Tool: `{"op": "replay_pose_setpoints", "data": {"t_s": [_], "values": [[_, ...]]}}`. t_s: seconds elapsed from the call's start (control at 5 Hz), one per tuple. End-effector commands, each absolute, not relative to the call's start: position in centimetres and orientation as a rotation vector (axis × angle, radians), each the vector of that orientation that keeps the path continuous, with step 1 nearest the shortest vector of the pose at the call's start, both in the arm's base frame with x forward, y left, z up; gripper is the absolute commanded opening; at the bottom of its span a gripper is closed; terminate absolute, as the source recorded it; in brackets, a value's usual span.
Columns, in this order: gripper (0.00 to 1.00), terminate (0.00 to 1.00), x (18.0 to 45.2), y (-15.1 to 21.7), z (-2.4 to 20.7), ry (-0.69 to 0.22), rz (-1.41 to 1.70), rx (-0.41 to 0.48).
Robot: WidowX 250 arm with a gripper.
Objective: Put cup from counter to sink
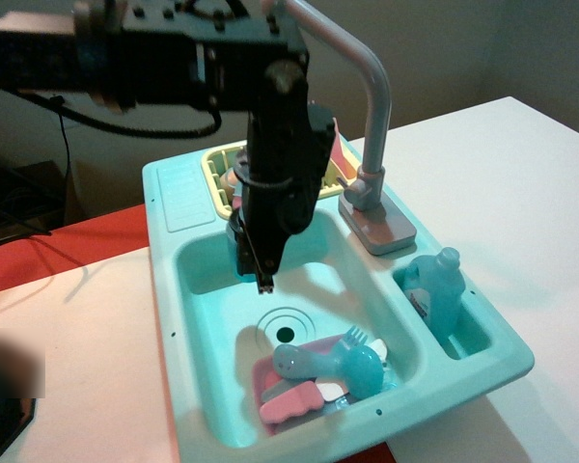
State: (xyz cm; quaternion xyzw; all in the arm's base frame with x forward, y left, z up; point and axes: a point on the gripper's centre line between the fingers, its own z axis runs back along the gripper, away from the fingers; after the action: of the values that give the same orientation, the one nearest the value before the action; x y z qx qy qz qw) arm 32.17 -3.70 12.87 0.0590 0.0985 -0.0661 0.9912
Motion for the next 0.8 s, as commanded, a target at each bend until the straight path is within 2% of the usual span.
{"op": "replay_pose_setpoints", "data": {"t_s": [0.0, 0.2, 0.4, 0.6], "values": [[0.0, 0.0, 33.8, -3.8, 10.1, 0.178, -0.121, 0.138], [0.0, 0.0, 34.8, -4.4, 9.3, 0.181, -0.116, 0.138], [0.0, 0.0, 35.4, -4.4, 9.5, 0.164, -0.09, 0.14], [1.0, 0.0, 35.1, -4.0, 10.4, 0.19, -0.078, 0.153]]}}
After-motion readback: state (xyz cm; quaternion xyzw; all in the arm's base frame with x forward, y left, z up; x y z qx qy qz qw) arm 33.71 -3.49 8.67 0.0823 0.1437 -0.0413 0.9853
